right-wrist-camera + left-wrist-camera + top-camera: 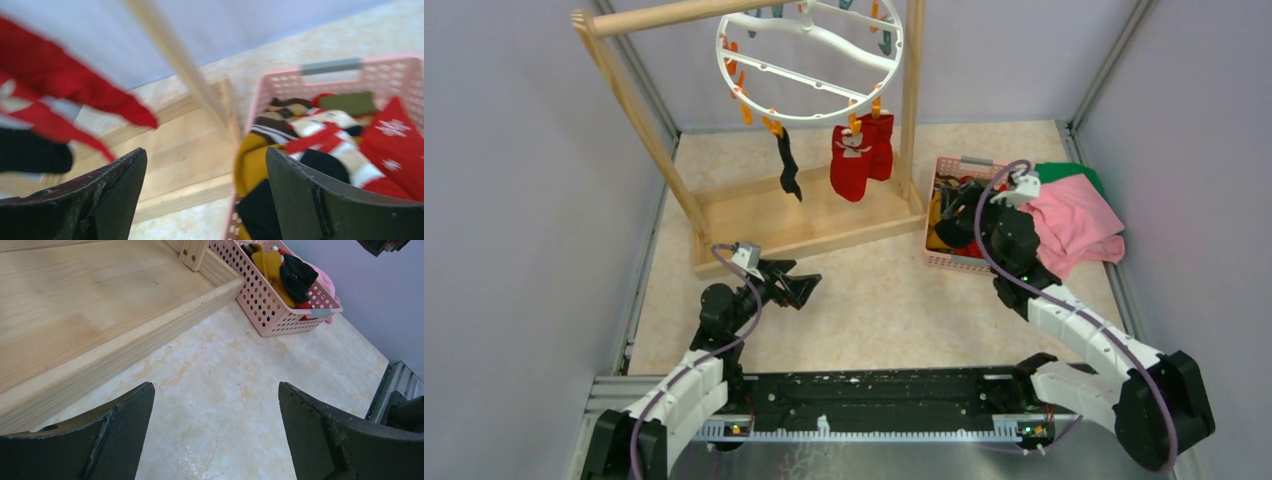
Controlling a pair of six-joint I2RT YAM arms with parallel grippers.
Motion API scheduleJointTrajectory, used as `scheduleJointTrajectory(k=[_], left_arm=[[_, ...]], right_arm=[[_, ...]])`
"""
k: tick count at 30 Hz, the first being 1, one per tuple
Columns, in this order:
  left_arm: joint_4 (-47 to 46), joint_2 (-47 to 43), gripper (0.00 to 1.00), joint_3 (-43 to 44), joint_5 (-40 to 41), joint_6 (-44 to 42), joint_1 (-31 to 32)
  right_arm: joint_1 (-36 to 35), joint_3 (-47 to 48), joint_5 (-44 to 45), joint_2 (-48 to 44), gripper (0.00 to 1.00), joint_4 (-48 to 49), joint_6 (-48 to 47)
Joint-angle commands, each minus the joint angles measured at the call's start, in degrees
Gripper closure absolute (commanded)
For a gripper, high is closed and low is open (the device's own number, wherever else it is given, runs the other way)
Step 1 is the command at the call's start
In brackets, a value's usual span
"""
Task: Clip the socks to the hanger
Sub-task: Pick up the sock from the bin.
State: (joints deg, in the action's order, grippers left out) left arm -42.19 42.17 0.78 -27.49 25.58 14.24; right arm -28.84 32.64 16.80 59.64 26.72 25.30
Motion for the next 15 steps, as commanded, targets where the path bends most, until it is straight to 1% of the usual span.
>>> scheduleJointTrajectory(k=[1, 5, 9, 11, 15], left_arm=[[-4.0, 0.3, 0.02, -0.5, -1.5, 0.4, 0.2], [-3.8, 0.1, 0.02, -0.5, -1.4, 0.5, 0.2], [-3.7, 0.1, 0.02, -0.5, -1.3, 0.6, 0.2], [-3.7, 0.2, 0.02, -0.4, -1.3, 0.7, 0.2], [-3.9, 0.7, 0.02, -0.4, -1.4, 0.7, 0.2]], right_arm=[[5.9, -1.9, 5.3, -2.4, 0.16, -10.7, 11.0], [9.0, -3.9, 5.4, -0.9, 0.32, -10.9, 12.2], [9.6, -4.0, 6.1, 1.5, 0.42, -11.3, 12.0], [9.6, -4.0, 5.9, 2.7, 0.45, -11.3, 12.1], [9.7, -4.2, 6.0, 5.3, 0.46, -10.7, 12.7]])
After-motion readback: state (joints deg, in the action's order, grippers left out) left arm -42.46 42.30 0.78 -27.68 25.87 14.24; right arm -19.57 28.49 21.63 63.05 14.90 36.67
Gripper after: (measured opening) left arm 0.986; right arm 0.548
